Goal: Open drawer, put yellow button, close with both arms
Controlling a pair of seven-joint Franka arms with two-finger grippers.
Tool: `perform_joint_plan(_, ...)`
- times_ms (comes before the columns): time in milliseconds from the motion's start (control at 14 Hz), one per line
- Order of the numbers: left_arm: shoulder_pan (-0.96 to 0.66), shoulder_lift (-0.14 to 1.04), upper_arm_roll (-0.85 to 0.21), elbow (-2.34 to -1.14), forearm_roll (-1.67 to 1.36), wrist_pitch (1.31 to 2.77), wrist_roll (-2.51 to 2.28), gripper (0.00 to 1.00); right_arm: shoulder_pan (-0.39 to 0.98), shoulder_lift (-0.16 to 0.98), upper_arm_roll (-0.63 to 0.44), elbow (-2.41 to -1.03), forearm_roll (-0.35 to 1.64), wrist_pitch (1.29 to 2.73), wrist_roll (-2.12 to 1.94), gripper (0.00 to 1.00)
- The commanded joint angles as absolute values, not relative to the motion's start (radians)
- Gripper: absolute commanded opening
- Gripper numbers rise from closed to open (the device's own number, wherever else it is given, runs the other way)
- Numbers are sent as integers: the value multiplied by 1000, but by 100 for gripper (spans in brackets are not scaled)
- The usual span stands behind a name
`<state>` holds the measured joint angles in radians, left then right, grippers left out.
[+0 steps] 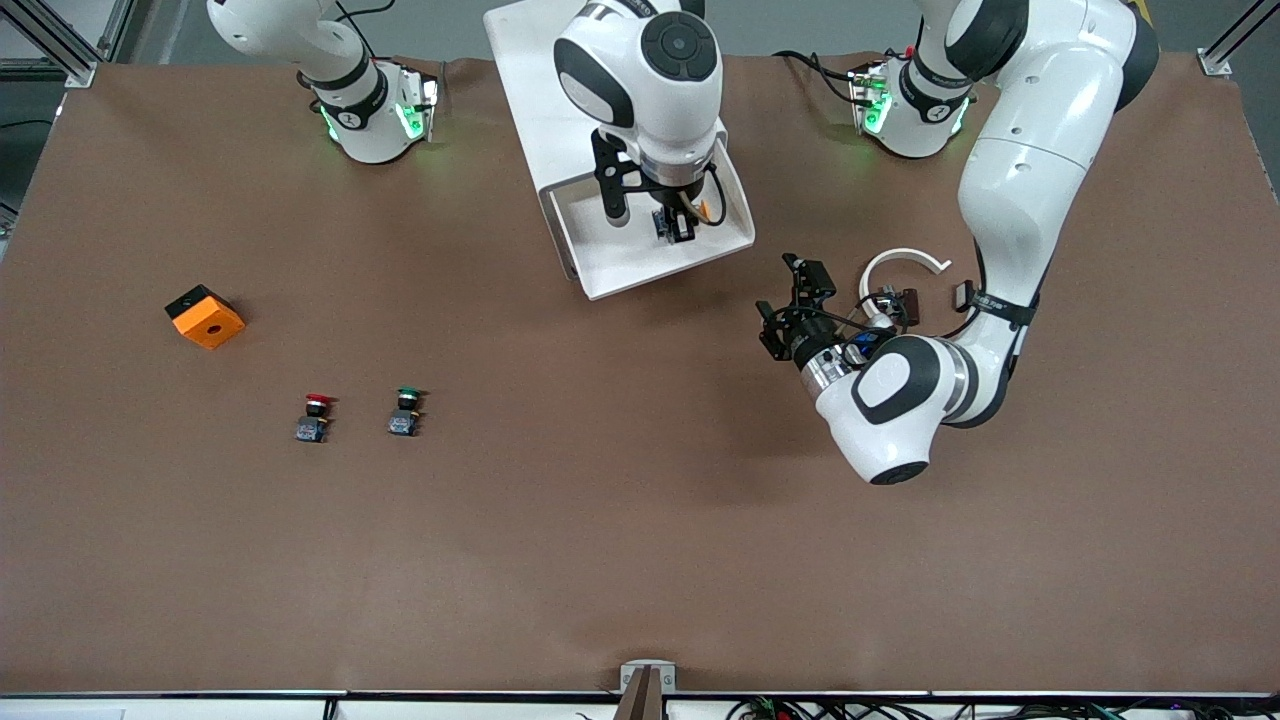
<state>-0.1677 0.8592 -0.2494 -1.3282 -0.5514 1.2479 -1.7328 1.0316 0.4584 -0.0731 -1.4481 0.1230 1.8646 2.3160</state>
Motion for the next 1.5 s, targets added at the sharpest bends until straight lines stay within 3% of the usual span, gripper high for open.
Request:
perform_joint_plan(0, -166, 801, -304, -1414, -482, 1382, -1634, 100, 1060, 465, -84, -1420, 107, 1848, 2362, 0)
perform_joint_plan(784, -164, 637, -310, -1641, -240, 1857, -1051, 100, 1071, 494, -84, -1422, 100, 1853, 2395, 0)
perform_joint_plan(855, -164, 627, -310, -1649, -217, 1903, -984, 100, 1069, 494, -84, -1422, 101, 1853, 2392, 8)
perform_joint_plan(926, -164, 623, -308, -1651, -184, 1928, -953, 100, 1068, 494, -84, -1422, 104, 1853, 2390, 71)
perform_joint_plan(997, -163, 606, -308, -1657, -151, 1934, -948, 100, 1068, 494, -84, -1420, 106, 1850, 2382, 100)
perform_joint_plan(1425, -91, 467, -340, -1779, -57, 2069, -946, 100, 1026, 485, -83, -1371, 120, 1841, 2243, 100)
